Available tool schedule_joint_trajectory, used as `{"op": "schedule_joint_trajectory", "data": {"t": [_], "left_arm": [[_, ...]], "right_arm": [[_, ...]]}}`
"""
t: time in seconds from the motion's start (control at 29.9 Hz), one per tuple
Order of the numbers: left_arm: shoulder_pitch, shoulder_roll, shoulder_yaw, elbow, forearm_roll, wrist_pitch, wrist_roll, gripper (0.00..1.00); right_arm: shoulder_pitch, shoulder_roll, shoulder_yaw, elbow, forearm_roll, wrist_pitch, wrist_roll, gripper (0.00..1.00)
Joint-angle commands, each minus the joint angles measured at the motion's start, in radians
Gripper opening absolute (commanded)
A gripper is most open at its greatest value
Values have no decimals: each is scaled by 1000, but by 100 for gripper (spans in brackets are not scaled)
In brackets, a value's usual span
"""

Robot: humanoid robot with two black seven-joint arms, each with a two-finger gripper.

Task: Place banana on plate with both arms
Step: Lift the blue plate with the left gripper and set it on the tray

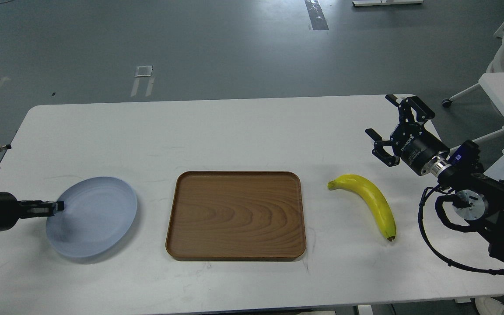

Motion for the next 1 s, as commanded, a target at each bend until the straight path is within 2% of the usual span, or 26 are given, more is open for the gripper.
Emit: {"op": "schedule_joint_trajectory", "data": {"t": [0.0, 0.17, 0.27, 0.43, 0.57, 0.7, 0.74, 0.84, 0.97], "left_arm": [[-10, 8, 0, -3, -88, -9, 0, 0], [-116, 15, -3, -22, -148, -74, 0, 0], [-212, 15, -3, -81, -191, -74, 0, 0], [-289, 5, -2, -196, -190, -74, 0, 0], [-320, -62, -2, -292, -187, -74, 0, 0], [-320, -175, 1, -316, -179, -74, 1, 0], [-322, -216, 15, -316, -168, -74, 29, 0], [-337, -280, 41, -302, -139, -74, 69, 0], [-352, -377, 87, -250, -130, -74, 93, 0]], "right_arm": [[1, 0, 0, 0, 0, 0, 0, 100], [3, -2, 0, 0, 0, 0, 0, 100], [3, -2, 0, 0, 0, 0, 0, 100], [3, -2, 0, 0, 0, 0, 0, 100], [3, -2, 0, 0, 0, 0, 0, 100], [3, -2, 0, -3, 0, 0, 0, 100], [3, -2, 0, -3, 0, 0, 0, 100], [4, -2, 0, -3, 0, 0, 0, 100], [4, -2, 0, -3, 0, 0, 0, 100]]}}
